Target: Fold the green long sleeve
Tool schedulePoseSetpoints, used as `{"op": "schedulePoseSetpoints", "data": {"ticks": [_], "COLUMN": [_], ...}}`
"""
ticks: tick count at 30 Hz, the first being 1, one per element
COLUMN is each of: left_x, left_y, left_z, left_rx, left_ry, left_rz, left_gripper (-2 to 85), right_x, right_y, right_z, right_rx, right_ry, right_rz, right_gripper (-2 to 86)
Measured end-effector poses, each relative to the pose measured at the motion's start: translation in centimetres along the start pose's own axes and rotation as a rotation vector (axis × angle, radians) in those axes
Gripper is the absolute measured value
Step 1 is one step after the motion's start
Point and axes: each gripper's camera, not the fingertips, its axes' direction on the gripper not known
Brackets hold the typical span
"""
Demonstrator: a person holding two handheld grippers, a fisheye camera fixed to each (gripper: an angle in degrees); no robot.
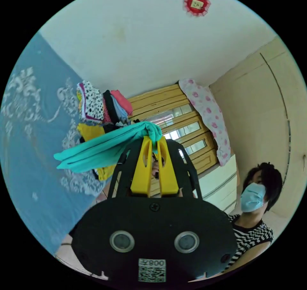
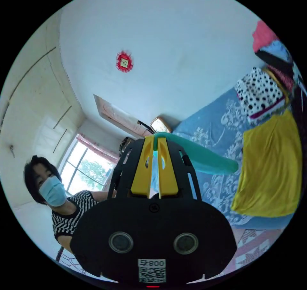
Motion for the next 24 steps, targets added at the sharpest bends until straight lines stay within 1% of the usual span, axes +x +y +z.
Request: {"op": "schedulePoseSetpoints", "data": {"ticks": [2,3,5,7,9,10,12,13,14,15,17,20,24], "left_x": [-2.2,-3.8,-6.6,-10.2,-16.4,-18.2,-25.8,-27.8,-31.7,-34.8,-37.9,-41.0,-43.4], "left_y": [-2.3,-3.4,-4.5,-4.7,-3.8,-3.3,-0.6,0.3,2.0,3.5,5.4,6.7,7.3], "left_z": [5.0,8.2,13.1,18.0,24.4,25.9,31.3,32.5,34.6,36.3,38.5,41.1,44.5], "left_rx": [-0.010,-0.016,-0.046,-0.085,-0.156,-0.176,-0.273,-0.299,-0.346,-0.383,-0.415,-0.431,-0.469], "left_ry": [0.028,0.037,0.043,0.036,0.004,-0.008,-0.104,-0.126,-0.144,-0.155,-0.150,-0.146,-0.163], "left_rz": [0.042,0.064,0.083,0.086,0.039,0.018,-0.087,-0.129,-0.213,-0.268,-0.294,-0.272,-0.170], "left_gripper": [3.1,3.1,3.1,3.1,2.9,2.9,2.8,2.8,2.7,2.6,2.4,2.4,2.4], "right_x": [-2.1,-2.5,-3.3,-2.6,-0.5,1.6,5.5,8.2,10.4,11.3,12.5,11.2,8.5], "right_y": [-5.3,-6.4,-9.8,-11.0,-11.3,-11.1,-10.1,-9.2,-8.3,-7.9,-6.9,-7.4,-8.6], "right_z": [-3.7,-4.6,-8.1,-10.4,-12.3,-13.4,-14.6,-14.9,-15.1,-15.0,-15.1,-16.1,-17.4], "right_rx": [0.009,0.006,-0.001,-0.009,-0.019,-0.036,-0.088,-0.138,-0.185,-0.213,-0.258,-0.253,-0.236], "right_ry": [0.083,0.113,0.251,0.357,0.436,0.483,0.575,0.638,0.690,0.705,0.730,0.746,0.773], "right_rz": [-0.064,-0.078,-0.097,-0.076,-0.019,0.047,0.168,0.255,0.328,0.353,0.362,0.315,0.253], "right_gripper": [1.6,1.6,1.6,1.7,1.7,1.7,1.7,1.7,1.6,1.6,1.6,1.6,1.6]}}
